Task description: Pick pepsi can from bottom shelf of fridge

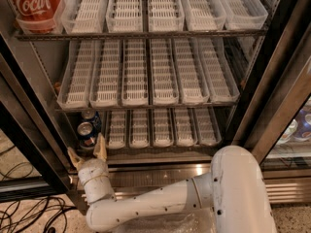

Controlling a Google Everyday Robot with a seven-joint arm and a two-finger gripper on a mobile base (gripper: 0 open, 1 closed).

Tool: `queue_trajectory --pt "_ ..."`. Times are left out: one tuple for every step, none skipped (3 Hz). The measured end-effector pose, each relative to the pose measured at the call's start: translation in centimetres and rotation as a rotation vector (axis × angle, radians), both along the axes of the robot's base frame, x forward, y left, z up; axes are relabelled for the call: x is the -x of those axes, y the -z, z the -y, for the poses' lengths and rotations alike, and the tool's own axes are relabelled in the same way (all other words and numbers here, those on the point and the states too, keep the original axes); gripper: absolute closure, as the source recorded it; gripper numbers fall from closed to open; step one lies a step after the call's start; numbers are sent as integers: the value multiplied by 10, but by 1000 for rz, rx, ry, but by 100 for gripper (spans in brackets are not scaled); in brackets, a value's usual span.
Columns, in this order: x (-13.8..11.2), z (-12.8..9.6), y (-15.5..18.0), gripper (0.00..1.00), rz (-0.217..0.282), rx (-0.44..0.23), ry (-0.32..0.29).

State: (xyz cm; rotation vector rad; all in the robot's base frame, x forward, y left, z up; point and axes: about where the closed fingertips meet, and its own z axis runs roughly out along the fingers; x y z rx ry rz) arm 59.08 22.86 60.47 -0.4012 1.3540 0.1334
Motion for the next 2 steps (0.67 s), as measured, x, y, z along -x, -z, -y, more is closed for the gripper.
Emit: queue_trajectory --pt "-6 1 4 27 -12 -3 10" --pt "-33 6 10 36 -27 -14 41"
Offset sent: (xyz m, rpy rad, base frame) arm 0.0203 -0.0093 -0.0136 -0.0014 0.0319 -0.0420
